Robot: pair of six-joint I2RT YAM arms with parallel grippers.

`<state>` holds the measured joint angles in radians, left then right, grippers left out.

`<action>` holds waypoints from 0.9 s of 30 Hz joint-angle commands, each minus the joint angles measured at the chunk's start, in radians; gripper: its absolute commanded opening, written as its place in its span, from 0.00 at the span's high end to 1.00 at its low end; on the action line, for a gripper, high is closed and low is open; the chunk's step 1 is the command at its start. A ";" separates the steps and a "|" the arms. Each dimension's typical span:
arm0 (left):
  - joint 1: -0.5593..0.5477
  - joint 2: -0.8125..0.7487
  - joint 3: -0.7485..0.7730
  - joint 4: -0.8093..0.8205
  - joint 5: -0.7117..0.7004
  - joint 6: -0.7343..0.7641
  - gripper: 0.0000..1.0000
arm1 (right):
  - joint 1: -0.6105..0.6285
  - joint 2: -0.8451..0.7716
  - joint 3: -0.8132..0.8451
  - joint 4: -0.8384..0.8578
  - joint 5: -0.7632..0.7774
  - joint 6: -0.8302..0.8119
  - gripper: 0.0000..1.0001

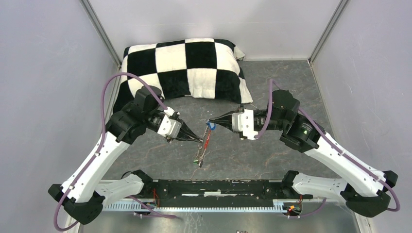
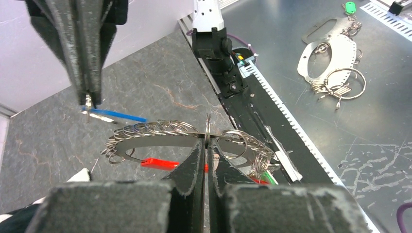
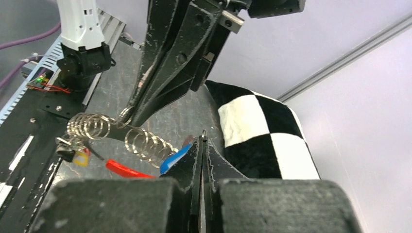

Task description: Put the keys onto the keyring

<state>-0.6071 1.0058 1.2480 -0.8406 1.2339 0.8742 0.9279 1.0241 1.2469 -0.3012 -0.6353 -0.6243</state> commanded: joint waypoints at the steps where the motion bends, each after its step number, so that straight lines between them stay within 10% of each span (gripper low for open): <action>1: -0.017 0.011 0.020 0.003 0.076 0.067 0.98 | -0.009 0.013 0.015 0.044 -0.006 -0.019 1.00; 14: -0.045 0.058 0.099 0.001 0.123 0.039 0.98 | -0.011 -0.027 -0.083 -0.028 -0.087 -0.003 1.00; 27: -0.045 0.035 0.003 0.260 0.189 -0.331 0.98 | -0.012 -0.137 -0.161 0.150 0.068 0.087 0.99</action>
<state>-0.6483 1.0584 1.2739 -0.6529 1.3491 0.6529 0.9203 0.9455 1.1130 -0.2928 -0.6594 -0.5873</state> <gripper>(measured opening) 0.062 0.010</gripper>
